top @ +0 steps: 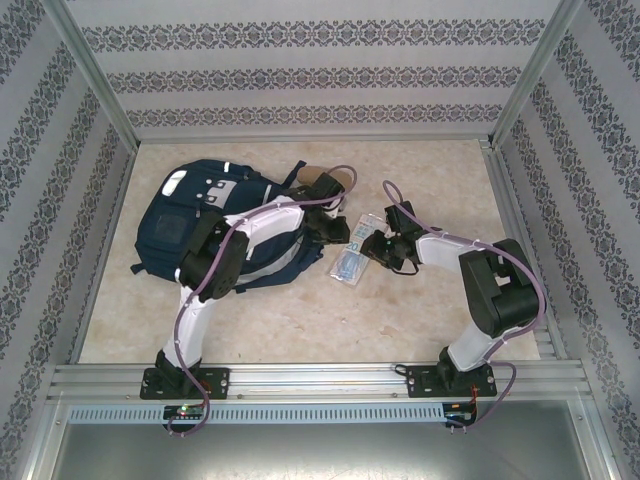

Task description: Pack the student bag

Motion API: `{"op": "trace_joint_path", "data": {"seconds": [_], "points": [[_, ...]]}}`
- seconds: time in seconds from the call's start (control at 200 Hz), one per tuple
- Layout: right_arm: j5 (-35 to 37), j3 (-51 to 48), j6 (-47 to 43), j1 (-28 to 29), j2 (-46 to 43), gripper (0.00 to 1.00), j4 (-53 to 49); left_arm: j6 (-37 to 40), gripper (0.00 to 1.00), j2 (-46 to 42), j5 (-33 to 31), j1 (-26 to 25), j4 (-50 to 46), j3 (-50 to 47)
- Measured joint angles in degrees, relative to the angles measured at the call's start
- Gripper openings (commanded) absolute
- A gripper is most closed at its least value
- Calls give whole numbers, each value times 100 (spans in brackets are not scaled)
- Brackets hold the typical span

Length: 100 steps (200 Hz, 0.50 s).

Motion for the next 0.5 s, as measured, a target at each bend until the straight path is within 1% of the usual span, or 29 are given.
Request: {"op": "trace_joint_path", "data": {"seconds": [0.145,0.5], "points": [[-7,-4,72,0,0,35,39,2,17,197,-37,-50,-46,0],[155,-116,63,-4,-330,37,-225,-2,16,199,-107,-52,-55,-28]]}}
